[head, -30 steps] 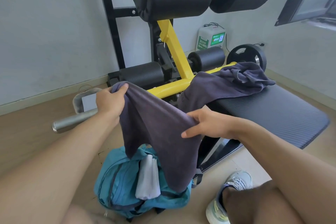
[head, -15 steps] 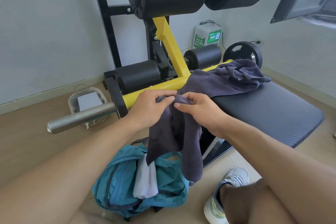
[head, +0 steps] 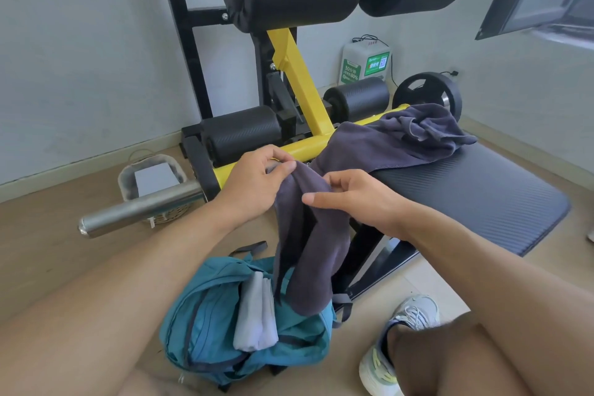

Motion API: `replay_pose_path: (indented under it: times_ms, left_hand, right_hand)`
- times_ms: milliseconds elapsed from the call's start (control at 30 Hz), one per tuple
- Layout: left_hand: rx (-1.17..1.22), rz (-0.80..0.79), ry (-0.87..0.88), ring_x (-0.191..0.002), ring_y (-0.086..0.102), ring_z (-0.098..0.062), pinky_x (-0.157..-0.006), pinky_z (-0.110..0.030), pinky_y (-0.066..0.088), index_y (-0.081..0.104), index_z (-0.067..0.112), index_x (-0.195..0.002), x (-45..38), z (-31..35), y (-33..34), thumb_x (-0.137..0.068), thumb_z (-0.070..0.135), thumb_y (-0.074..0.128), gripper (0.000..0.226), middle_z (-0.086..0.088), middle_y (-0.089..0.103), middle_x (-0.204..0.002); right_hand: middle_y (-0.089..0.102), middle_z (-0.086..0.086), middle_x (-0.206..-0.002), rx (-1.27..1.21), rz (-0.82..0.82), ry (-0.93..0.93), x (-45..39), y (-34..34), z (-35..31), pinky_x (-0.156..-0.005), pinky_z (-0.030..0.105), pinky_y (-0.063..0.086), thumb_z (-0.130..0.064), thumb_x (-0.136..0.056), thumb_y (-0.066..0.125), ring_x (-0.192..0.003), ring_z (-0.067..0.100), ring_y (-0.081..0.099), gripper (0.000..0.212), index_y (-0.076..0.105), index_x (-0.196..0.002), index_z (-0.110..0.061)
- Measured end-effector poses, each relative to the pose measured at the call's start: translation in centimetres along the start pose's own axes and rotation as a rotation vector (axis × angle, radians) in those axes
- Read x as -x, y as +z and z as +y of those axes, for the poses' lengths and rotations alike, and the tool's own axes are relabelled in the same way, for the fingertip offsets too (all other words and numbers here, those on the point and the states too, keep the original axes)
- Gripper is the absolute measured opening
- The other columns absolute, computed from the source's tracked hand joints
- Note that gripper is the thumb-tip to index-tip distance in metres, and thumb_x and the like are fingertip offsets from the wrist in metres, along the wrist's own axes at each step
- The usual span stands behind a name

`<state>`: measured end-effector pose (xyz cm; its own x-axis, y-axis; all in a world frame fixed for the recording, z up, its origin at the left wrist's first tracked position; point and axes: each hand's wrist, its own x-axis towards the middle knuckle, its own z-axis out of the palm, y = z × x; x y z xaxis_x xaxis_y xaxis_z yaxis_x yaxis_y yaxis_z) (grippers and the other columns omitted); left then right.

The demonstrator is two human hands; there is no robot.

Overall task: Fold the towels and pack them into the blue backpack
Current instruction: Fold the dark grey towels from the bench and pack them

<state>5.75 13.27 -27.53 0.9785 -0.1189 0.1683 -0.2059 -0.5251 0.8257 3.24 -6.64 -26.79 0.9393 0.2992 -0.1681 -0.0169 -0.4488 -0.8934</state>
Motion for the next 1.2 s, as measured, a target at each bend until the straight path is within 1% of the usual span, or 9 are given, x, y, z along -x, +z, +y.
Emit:
replay_pose_path:
  times_ms: [100,200,367,467,533,633,867,1000,1200]
  left_hand:
    - [-0.034,0.118,-0.047,-0.103,0.062,-0.012,-0.077,-0.018,0.045,0.071,0.020,-0.110,-0.5,-0.8,-0.4,-0.103,0.025,0.058,0.015,0.004,0.070,-0.109]
    - [-0.055,0.149,-0.135,-0.109,0.063,-0.019,-0.089,-0.036,0.052,0.070,0.022,-0.106,-0.8,-2.0,-1.1,-0.102,0.025,0.058,0.012,0.001,0.070,-0.113]
    - [-0.088,0.072,-0.148,-0.096,0.059,-0.012,-0.074,-0.025,0.044,0.067,0.030,-0.103,-0.9,-1.8,-1.4,-0.101,0.027,0.060,0.008,0.006,0.065,-0.103]
    - [-0.100,-0.043,-0.101,-0.078,0.051,-0.004,-0.064,-0.014,0.033,0.066,0.031,-0.121,-0.3,-0.9,-1.2,-0.104,0.027,0.056,0.020,0.013,0.053,-0.084]
    - [-0.109,-0.111,-0.056,-0.084,0.055,-0.002,-0.070,-0.014,0.037,0.063,0.034,-0.128,0.2,0.0,-0.8,-0.105,0.030,0.054,0.025,0.013,0.061,-0.097]
    - [-0.102,-0.205,0.010,-0.108,0.056,-0.003,-0.084,-0.019,0.041,0.060,0.034,-0.136,0.6,1.0,-0.2,-0.102,0.039,0.056,0.034,0.019,0.060,-0.122]
    - [-0.020,-0.281,0.027,-0.090,0.065,-0.007,-0.085,-0.028,0.049,0.075,0.028,-0.095,0.5,0.9,0.2,-0.091,0.042,0.072,0.015,0.013,0.074,-0.091]
    - [-0.040,-0.260,0.057,-0.075,0.058,0.003,-0.071,-0.023,0.043,0.073,0.026,-0.086,0.4,0.7,-0.1,-0.090,0.037,0.075,0.012,0.016,0.067,-0.079]
    - [-0.142,-0.145,0.174,-0.082,0.061,-0.003,-0.073,-0.024,0.046,0.068,0.028,-0.084,0.4,0.3,-0.4,-0.094,0.033,0.071,0.011,0.018,0.066,-0.082]
  right_hand:
    - [0.068,0.029,-0.098,0.063,-0.140,0.009,0.3,-0.1,0.3,-0.080,0.040,0.049,-0.066,-0.069,0.081,-0.085,0.020,0.064,0.081,0.065,-0.105,0.005]
    - [0.074,0.021,-0.104,-0.051,-0.185,0.036,0.5,-0.1,0.3,-0.086,0.040,0.053,-0.050,-0.083,0.077,-0.092,0.023,0.070,0.053,0.071,-0.105,-0.002]
    - [0.071,-0.002,-0.075,0.403,0.210,-0.051,-0.4,-0.3,1.2,-0.068,0.038,0.052,-0.025,-0.084,0.076,-0.072,0.017,0.064,0.010,0.068,-0.083,-0.020]
    - [0.069,-0.009,-0.076,0.469,0.336,-0.073,-0.5,-0.7,1.1,-0.061,0.027,0.047,-0.017,-0.085,0.068,-0.076,0.013,0.063,0.009,0.065,-0.083,-0.025]
    - [0.068,-0.011,-0.077,0.483,0.351,-0.101,-0.3,-0.8,0.8,-0.059,0.024,0.045,-0.016,-0.087,0.066,-0.074,0.009,0.062,0.008,0.065,-0.087,-0.024]
    - [0.066,-0.011,-0.078,0.518,0.343,-0.204,-0.2,-0.2,0.2,-0.061,0.030,0.047,-0.013,-0.086,0.064,-0.073,0.009,0.059,0.011,0.066,-0.088,-0.024]
    - [0.063,-0.013,-0.070,0.489,0.366,-0.259,-0.2,0.8,-0.2,-0.065,0.038,0.053,-0.018,-0.082,0.070,-0.068,0.007,0.058,0.014,0.063,-0.085,-0.029]
    - [0.059,-0.012,-0.066,0.501,0.352,-0.211,-0.1,0.7,-0.3,-0.058,0.026,0.042,-0.034,-0.079,0.081,-0.061,0.005,0.053,0.023,0.059,-0.082,-0.028]
    - [0.043,-0.002,-0.061,0.476,0.187,-0.057,-0.5,1.0,0.4,-0.054,0.028,0.030,-0.053,-0.076,0.082,-0.054,0.011,0.036,0.060,0.056,-0.079,0.002]
